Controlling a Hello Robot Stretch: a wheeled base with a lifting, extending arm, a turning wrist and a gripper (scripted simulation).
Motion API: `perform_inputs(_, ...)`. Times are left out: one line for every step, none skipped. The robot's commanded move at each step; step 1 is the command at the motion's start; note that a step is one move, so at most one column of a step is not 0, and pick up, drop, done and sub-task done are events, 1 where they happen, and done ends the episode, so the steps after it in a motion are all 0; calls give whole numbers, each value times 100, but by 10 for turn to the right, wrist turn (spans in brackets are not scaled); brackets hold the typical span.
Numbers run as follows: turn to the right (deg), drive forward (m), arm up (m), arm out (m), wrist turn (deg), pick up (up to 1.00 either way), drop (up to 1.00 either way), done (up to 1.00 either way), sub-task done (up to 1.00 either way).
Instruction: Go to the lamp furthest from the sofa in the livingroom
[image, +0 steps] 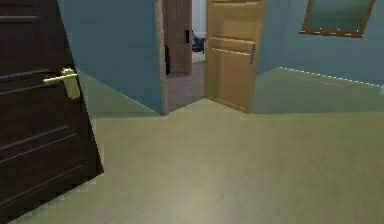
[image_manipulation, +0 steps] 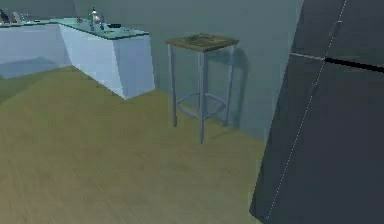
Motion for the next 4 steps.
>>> perform_inputs(-120,0,0,0,0,0,0,0,0)
perform_inputs(0,100,0,0,0,0,0,0,0)
perform_inputs(-90,0,0,0,0,0,0,0,0)
perform_inputs(0,35,0,0,0,0,0,0,0)
